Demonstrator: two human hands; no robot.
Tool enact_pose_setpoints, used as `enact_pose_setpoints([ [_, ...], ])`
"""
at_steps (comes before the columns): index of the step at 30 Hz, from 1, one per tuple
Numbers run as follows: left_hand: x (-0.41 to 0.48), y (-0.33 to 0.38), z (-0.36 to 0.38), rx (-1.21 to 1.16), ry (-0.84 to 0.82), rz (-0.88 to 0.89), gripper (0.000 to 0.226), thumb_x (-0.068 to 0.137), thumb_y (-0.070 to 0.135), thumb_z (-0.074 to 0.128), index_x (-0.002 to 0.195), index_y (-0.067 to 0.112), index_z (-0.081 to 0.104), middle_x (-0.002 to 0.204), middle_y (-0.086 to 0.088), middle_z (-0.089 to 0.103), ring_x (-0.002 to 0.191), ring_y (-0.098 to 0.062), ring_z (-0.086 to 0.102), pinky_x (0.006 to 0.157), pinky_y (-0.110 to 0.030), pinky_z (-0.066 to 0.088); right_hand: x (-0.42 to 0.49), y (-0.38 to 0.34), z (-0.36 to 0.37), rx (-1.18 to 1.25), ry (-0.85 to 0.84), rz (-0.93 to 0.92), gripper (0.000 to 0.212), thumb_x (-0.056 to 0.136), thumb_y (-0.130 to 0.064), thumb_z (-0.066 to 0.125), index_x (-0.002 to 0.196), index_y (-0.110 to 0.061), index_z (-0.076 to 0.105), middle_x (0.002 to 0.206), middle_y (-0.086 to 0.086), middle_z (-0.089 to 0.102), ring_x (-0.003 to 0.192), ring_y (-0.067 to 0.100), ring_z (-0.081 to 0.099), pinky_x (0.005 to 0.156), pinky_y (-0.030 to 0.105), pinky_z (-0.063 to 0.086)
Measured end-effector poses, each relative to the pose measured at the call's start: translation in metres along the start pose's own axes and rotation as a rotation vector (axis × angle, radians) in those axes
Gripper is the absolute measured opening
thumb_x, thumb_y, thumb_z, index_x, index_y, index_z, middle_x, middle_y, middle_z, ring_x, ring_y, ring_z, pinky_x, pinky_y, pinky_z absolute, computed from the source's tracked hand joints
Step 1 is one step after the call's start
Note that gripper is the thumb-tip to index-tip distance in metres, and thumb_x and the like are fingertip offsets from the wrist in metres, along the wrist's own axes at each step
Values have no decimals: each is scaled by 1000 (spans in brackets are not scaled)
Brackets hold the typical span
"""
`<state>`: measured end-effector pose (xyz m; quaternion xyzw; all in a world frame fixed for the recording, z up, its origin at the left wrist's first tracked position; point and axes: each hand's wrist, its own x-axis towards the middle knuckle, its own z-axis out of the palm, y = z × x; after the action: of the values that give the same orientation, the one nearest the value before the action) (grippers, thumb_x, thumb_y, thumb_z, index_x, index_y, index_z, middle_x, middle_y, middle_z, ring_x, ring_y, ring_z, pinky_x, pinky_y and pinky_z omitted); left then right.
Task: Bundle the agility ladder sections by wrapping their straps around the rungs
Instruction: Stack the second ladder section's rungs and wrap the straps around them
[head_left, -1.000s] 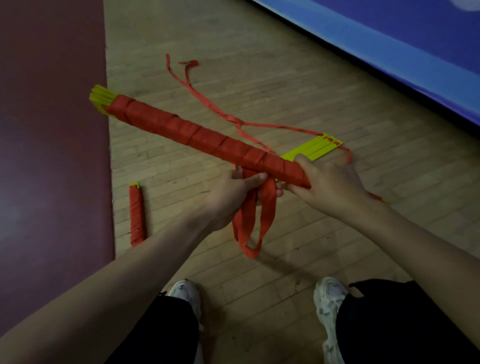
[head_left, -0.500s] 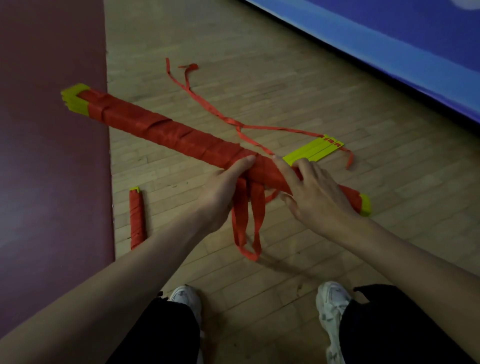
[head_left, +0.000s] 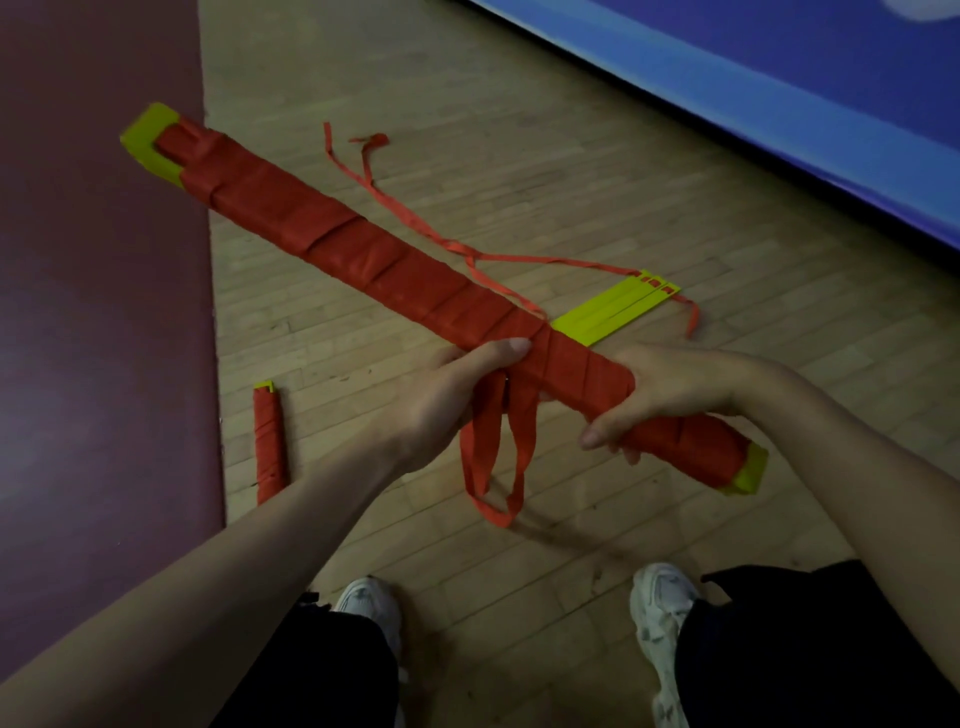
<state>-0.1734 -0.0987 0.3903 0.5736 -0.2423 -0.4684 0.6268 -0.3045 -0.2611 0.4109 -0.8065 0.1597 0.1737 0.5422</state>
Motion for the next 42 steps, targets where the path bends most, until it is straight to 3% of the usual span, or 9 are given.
enact_pose_setpoints([
  [3, 0, 2, -5, 27, -96, 14, 44, 87, 30, 58, 114, -4, 63, 104, -20, 70, 98, -29, 68, 85, -33, 56, -1, 1, -1, 67, 59, -60, 23, 78, 8, 69, 93, -7, 62, 55, -4, 64, 45, 10, 58, 45, 24, 50],
  [9, 4, 0, -11, 59, -221, -15, 38, 90, 23, 49, 118, -2, 58, 111, -18, 68, 91, -19, 69, 72, -26, 57, -4, 5, -11, 43, 178, -84, 17, 74, 1, 74, 76, -4, 58, 54, 7, 61, 44, 17, 58, 45, 25, 50],
  [17, 7, -4, -5, 29, -163, -97, 23, 99, 14, 42, 99, -1, 60, 84, -11, 71, 67, -16, 68, 64, -28, 58, 1, 8, -12, 36, 374, -131, 22, 68, -9, 83, 73, -12, 61, 58, 4, 62, 49, 14, 61, 48, 27, 53],
  [23, 4, -7, 11, 40, -101, -162, 27, 102, 9, 37, 93, -4, 59, 77, -12, 72, 68, -18, 71, 71, -30, 58, 11, 18, -3, -418, 563, -10, 40, 59, -47, 83, 73, -17, 61, 57, 1, 67, 50, 14, 67, 57, 34, 56],
  [26, 6, -9, 15, -11, -42, -154, 25, 102, 7, 37, 98, -7, 57, 78, -12, 72, 68, -18, 71, 72, -31, 58, 16, 16, 10, -801, 698, 78, 51, 64, -63, 71, 94, -24, 58, 84, 1, 70, 85, 23, 69, 68, 31, 50],
  [30, 8, -7, 16, -12, 9, -138, 25, 102, 6, 36, 102, -6, 59, 86, -14, 70, 71, -17, 71, 73, -31, 58, 19, 11, 26, -1147, 864, 43, 50, 82, -54, 63, 116, -24, 44, 100, 3, 68, 97, 26, 67, 64, 30, 34],
  [34, 8, -1, 14, -29, 71, -129, 29, 102, 4, 34, 95, -1, 62, 87, -15, 71, 75, -19, 71, 77, -35, 58, 26, 20, 33, -1312, 998, -68, 63, 53, -44, 89, 101, -15, 61, 70, 1, 65, 58, 21, 67, 47, 21, 28],
  [37, 9, 4, 16, -46, 100, -108, 29, 100, 0, 33, 97, -1, 61, 84, -14, 70, 73, -18, 71, 74, -33, 58, 33, 29, 31, -1301, 1064, -191, 59, 52, -31, 90, 101, -10, 64, 71, 6, 63, 59, 25, 65, 45, 24, 40],
  [42, 9, 12, 12, -92, 86, -75, 24, 93, 3, 42, 100, -6, 64, 91, -18, 70, 77, -21, 71, 70, -32, 59, 35, 32, 30, -1200, 1076, -318, 59, 67, -6, 75, 122, -7, 55, 93, 17, 59, 78, 37, 60, 63, 40, 50],
])
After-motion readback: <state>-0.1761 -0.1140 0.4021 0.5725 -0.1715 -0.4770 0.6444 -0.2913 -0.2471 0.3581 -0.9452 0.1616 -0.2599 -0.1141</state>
